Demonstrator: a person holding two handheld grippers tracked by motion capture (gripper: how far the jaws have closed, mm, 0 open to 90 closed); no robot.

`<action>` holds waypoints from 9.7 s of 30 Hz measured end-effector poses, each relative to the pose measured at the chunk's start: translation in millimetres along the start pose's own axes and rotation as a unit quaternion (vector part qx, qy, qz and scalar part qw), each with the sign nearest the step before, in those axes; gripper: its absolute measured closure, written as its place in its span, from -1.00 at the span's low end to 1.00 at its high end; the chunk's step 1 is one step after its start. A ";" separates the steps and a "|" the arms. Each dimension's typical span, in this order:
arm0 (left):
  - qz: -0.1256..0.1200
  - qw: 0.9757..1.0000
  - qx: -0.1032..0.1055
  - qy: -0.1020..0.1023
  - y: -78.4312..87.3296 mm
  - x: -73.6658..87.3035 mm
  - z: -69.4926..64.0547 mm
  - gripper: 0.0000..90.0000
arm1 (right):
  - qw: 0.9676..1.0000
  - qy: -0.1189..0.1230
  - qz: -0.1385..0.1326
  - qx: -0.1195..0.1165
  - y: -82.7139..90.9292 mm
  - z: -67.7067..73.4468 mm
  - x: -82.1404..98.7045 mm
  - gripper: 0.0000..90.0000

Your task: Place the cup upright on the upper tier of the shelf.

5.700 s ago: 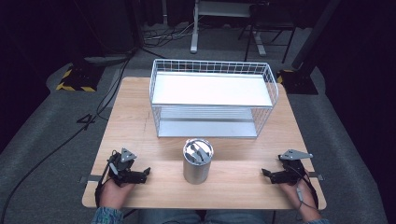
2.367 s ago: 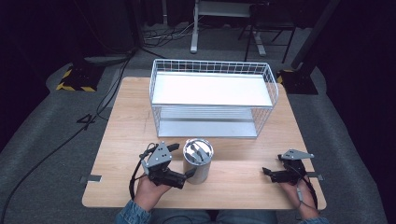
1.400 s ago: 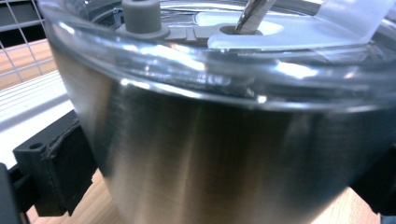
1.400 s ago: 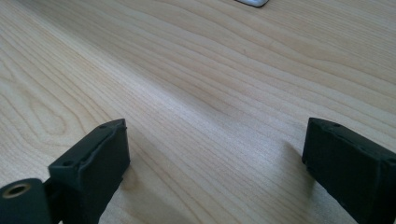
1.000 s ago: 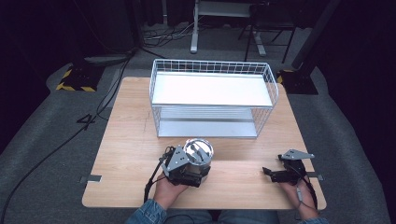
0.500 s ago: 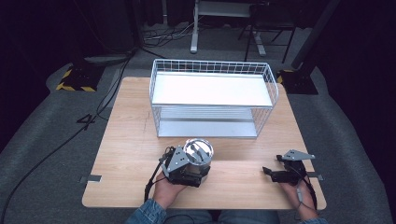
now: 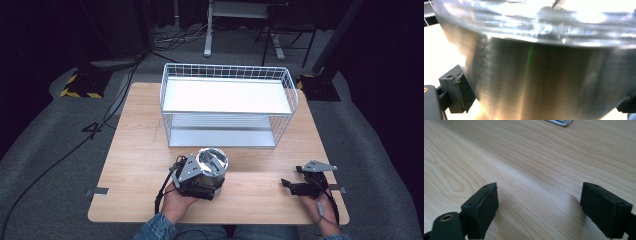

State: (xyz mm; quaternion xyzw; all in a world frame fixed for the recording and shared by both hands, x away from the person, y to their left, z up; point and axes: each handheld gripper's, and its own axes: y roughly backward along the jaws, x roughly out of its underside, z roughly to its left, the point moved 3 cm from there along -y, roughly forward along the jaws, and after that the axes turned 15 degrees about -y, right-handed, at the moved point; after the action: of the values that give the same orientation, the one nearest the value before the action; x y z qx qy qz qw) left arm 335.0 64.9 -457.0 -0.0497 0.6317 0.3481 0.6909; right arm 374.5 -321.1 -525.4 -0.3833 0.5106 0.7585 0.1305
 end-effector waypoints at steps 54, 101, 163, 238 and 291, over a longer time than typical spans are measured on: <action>-0.024 0.999 -0.008 -0.033 39.6 -136.9 54.1 -0.92 | 1.000 -0.002 0.000 0.000 -0.2 0.0 -0.1 -0.66; -0.050 0.992 -0.111 0.016 -24.6 -212.9 145.0 -0.92 | 1.000 -0.002 -0.001 0.000 0.4 0.4 0.4 -0.63; -0.017 0.989 -0.145 0.036 -89.1 -200.3 182.6 -0.93 | 1.000 -0.003 -0.002 0.000 0.4 0.7 0.4 -0.62; -0.050 0.994 -0.092 -0.022 82.0 -141.5 99.1 -1.00 | 1.000 0.008 0.003 -0.011 -4.7 0.6 -4.2 -0.66; 0.085 0.994 -0.058 0.038 56.9 25.7 52.9 -1.00 | 1.000 0.008 0.003 -0.011 -4.6 0.7 -4.1 -0.66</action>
State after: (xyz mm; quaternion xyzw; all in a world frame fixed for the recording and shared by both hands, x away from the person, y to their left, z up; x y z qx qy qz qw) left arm 347.3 145.4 -448.7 -0.0484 0.6382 0.4395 0.6302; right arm 379.7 -317.7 -525.5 -0.3892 0.5043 0.7614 0.1201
